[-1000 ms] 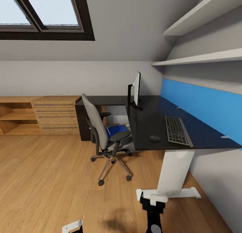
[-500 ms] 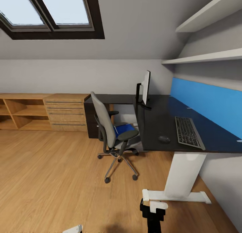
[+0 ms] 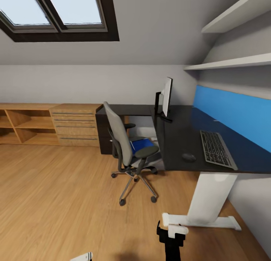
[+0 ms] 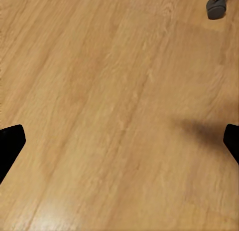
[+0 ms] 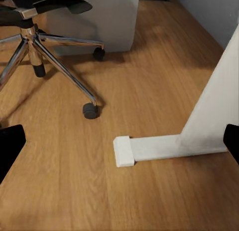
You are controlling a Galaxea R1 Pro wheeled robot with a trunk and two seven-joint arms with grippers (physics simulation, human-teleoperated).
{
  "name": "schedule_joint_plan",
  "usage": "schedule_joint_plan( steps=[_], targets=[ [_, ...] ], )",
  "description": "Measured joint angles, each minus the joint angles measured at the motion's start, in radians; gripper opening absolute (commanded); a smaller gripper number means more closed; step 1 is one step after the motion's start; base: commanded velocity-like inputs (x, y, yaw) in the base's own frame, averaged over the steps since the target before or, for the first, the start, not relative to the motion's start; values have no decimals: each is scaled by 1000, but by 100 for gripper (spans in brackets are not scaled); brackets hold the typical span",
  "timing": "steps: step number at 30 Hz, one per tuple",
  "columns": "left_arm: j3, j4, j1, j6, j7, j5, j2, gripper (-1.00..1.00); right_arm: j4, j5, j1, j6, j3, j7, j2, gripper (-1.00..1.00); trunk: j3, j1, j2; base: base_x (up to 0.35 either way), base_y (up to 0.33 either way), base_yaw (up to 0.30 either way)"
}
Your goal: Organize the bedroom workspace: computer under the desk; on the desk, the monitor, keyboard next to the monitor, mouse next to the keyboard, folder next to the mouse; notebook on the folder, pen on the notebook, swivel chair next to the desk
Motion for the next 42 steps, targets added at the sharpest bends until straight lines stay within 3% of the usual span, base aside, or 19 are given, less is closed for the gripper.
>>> schedule_joint_plan(
  steps=[15,30,42],
  targets=[
    [0,0,0,0,-2,1,0,100,40,0,0,-17,0,4,-1,100,0,0,0,205,175,0],
    [-1,1,0,0,-5,1,0,100,-11,17,-2,-69,4,7,-2,100,0,0,0,196,140,0],
    [-3,1,0,-1,-5,0,-1,100,47,37,-153,-48,2,30,-4,100,0,0,0,31,33,0]
  ],
)
